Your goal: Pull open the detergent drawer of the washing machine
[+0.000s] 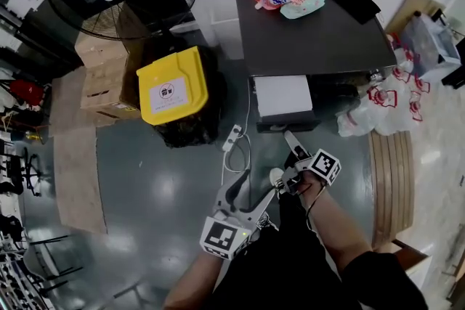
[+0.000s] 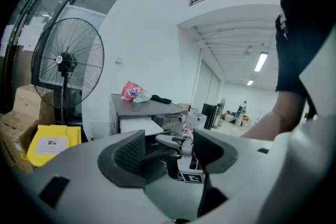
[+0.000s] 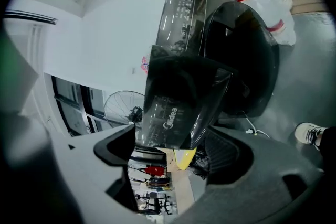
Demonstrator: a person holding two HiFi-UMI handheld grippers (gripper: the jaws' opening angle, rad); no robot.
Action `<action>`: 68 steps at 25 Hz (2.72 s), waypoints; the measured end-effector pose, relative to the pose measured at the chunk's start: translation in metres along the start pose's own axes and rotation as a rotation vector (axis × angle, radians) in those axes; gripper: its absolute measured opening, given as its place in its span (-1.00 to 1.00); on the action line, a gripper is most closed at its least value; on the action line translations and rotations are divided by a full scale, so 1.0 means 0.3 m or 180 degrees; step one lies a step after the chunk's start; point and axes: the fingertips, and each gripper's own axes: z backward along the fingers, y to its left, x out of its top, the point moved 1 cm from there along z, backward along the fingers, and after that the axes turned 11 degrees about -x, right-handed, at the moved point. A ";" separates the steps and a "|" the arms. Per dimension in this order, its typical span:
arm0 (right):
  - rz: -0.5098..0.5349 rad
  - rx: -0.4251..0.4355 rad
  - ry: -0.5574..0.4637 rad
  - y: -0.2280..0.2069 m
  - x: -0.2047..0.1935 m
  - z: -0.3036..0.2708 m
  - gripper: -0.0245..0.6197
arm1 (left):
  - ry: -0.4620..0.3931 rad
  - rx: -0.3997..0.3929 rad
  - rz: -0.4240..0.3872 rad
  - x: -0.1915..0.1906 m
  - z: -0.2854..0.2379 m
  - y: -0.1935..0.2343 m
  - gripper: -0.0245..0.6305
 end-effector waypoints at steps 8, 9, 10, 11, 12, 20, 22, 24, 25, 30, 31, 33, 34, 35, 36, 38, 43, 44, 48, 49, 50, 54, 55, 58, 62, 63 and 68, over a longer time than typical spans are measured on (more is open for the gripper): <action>0.1289 0.0299 -0.0029 0.216 -0.108 0.223 -0.92 | -0.0174 -0.0056 -0.0090 0.010 0.104 -0.077 -0.16; 0.1487 0.0334 -0.0082 0.256 -0.112 0.260 -0.93 | -0.0176 -0.0064 -0.0089 0.017 0.116 -0.089 -0.19; 0.1669 0.0378 -0.0129 0.299 -0.119 0.297 -0.93 | -0.0184 -0.0079 -0.0088 0.020 0.126 -0.101 -0.24; 0.1844 0.0431 -0.0168 0.342 -0.128 0.334 -0.93 | -0.0206 -0.0103 -0.0096 0.017 0.135 -0.112 -0.27; 0.2022 0.0485 -0.0204 0.383 -0.139 0.369 -0.93 | -0.0234 -0.0131 -0.0115 0.011 0.143 -0.121 -0.31; 0.3430 0.0596 -0.0498 0.581 -0.196 0.624 -0.93 | -0.0323 -0.0160 -0.0233 0.049 0.153 -0.212 -0.60; 0.3657 0.0604 -0.0536 0.598 -0.203 0.675 -0.93 | -0.0353 -0.0119 -0.0247 0.052 0.150 -0.235 -0.70; 0.3840 0.0630 -0.0547 0.611 -0.205 0.725 -0.93 | -0.0380 -0.0052 -0.0218 0.059 0.146 -0.259 -0.80; 0.3915 0.0651 -0.0543 0.618 -0.204 0.751 -0.93 | -0.0388 -0.0019 -0.0197 0.061 0.141 -0.272 -0.84; 0.4154 0.0767 -0.0522 0.609 -0.193 0.879 -0.92 | -0.0332 0.0152 -0.0157 0.035 0.121 -0.379 -0.88; 0.4170 0.0790 -0.0519 0.599 -0.188 0.909 -0.92 | -0.0296 0.0188 -0.0168 0.021 0.116 -0.412 -0.88; 0.4180 0.0840 -0.0491 0.575 -0.177 0.972 -0.92 | -0.0242 0.0251 -0.0180 -0.005 0.104 -0.482 -0.89; 0.4179 0.0866 -0.0475 0.561 -0.173 1.001 -0.92 | -0.0228 0.0279 -0.0180 -0.016 0.099 -0.517 -0.89; 0.4176 0.0891 -0.0462 0.547 -0.169 1.030 -0.92 | -0.0219 0.0301 -0.0180 -0.026 0.095 -0.551 -0.89; 0.4173 0.0910 -0.0452 0.531 -0.165 1.059 -0.92 | -0.0211 0.0313 -0.0180 -0.035 0.090 -0.585 -0.89; 0.4170 0.0939 -0.0430 0.504 -0.158 1.120 -0.92 | -0.0203 0.0319 -0.0176 -0.051 0.081 -0.658 -0.89; 0.4176 0.1060 -0.0361 0.471 -0.167 1.255 -0.92 | -0.0219 0.0372 -0.0228 -0.064 0.079 -0.806 -0.89; 0.4174 0.1082 -0.0360 0.461 -0.167 1.274 -0.92 | -0.0223 0.0391 -0.0250 -0.065 0.078 -0.828 -0.89; 0.4206 0.1121 -0.0331 0.433 -0.163 1.333 -0.92 | -0.0205 0.0442 -0.0334 -0.084 0.067 -0.903 -0.89; 0.4218 0.1130 -0.0315 0.429 -0.165 1.343 -0.92 | -0.0210 0.0453 -0.0330 -0.089 0.068 -0.916 -0.89; 0.4223 0.1138 -0.0303 0.423 -0.167 1.351 -0.92 | -0.0216 0.0466 -0.0323 -0.094 0.069 -0.926 -0.89; 0.4225 0.1166 -0.0275 0.404 -0.168 1.364 -0.92 | -0.0233 0.0515 -0.0300 -0.102 0.070 -0.944 -0.89; 0.4231 0.1175 -0.0268 0.407 -0.167 1.366 -0.92 | -0.0240 0.0526 -0.0300 -0.100 0.069 -0.944 -0.89; 0.4234 0.1191 -0.0254 0.411 -0.162 1.368 -0.91 | -0.0257 0.0550 -0.0305 -0.091 0.066 -0.947 -0.89; 0.4214 0.1197 -0.0242 0.408 -0.148 1.359 -0.91 | -0.0259 0.0567 -0.0314 -0.081 0.052 -0.944 -0.89; 0.4206 0.1198 -0.0237 0.408 -0.143 1.356 -0.91 | -0.0257 0.0571 -0.0312 -0.078 0.047 -0.942 -0.89; 0.4174 0.1183 -0.0224 0.395 -0.116 1.339 -0.91 | -0.0231 0.0571 -0.0302 -0.084 0.018 -0.933 -0.89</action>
